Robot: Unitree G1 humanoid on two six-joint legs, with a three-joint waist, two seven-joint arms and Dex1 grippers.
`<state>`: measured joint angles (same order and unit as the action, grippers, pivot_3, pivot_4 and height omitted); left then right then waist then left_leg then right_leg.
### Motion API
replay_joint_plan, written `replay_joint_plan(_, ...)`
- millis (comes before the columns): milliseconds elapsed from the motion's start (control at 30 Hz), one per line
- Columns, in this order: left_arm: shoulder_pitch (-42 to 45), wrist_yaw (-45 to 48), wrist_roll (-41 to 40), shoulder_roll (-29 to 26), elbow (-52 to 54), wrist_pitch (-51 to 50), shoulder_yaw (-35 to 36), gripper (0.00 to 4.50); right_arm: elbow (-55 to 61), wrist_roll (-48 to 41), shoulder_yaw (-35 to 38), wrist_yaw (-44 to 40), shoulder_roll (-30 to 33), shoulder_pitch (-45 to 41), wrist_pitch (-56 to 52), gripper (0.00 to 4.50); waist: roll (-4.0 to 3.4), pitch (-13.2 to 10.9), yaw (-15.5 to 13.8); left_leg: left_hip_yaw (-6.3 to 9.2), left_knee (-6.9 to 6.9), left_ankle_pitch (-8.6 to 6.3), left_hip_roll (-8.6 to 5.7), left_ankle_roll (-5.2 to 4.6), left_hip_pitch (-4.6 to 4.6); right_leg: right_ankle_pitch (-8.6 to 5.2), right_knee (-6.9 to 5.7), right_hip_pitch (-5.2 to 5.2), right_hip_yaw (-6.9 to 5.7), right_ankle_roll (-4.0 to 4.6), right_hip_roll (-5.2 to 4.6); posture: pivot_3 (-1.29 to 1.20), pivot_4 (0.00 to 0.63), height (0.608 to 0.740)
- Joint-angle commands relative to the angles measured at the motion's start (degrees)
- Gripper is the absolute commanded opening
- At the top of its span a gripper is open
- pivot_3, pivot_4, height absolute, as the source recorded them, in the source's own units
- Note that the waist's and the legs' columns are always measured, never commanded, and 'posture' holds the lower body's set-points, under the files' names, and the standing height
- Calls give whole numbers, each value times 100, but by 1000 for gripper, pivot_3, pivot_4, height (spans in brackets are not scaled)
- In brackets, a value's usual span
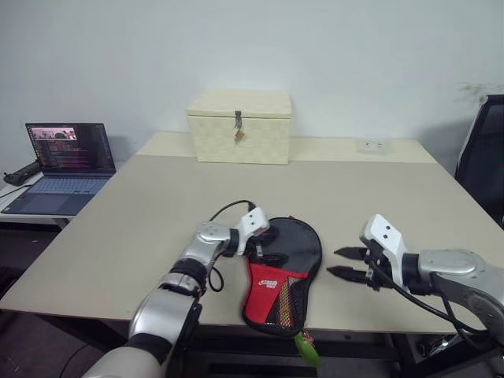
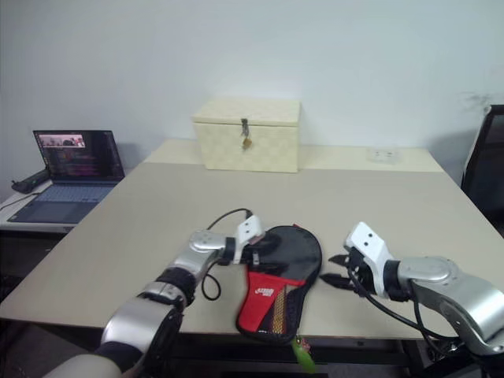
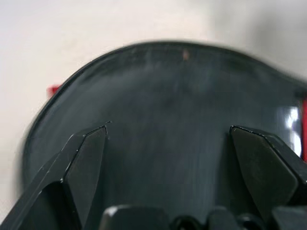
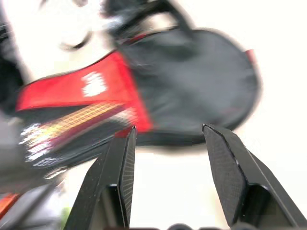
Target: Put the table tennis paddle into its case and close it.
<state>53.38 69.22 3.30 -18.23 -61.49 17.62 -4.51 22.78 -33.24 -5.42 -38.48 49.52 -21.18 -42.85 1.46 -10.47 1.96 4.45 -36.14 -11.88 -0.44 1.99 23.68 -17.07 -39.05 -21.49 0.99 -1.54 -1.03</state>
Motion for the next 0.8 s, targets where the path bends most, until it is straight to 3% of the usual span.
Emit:
replay_joint_plan(33,-797,270,-648,-475,1749,-701,328,4500,-981,672,-173,-411,-379,-417,1140,2327,-2,-1,26,0,3,0,2,0,2,0,0,-5,2,1,0,0,150,740)
replay_joint_plan(200,-2504,-305,-1361,-1048,4570,-2169,872,4500,-2510,1048,-218,-1017,-936,-1046,1953,2327,-13,-8,51,15,7,1,9,1,14,-2,-1,-26,14,10,-14,0,150,740)
replay_joint_plan(333,-3107,-972,-1746,-1153,5749,-3066,1244,4500,-3613,1423,-222,-1530,-1041,-1474,2658,2327,-22,-16,-50,18,1,1,9,1,13,1,-3,-21,7,14,-15,0,150,740)
replay_joint_plan(600,-3028,-1468,-1841,-1329,6254,-3530,1160,4500,-5033,1931,-4,-1898,-934,-1966,3394,2327,-26,-18,-49,7,1,1,4,2,-3,3,0,1,0,16,-12,0,150,740)
replay_joint_plan(800,-3237,-1623,-1907,-1413,6363,-3579,1207,4500,-4903,2006,178,-1842,-810,-1918,3170,2327,-34,-23,-10,1,5,1,7,2,-3,3,1,-3,5,17,-14,0,150,740)
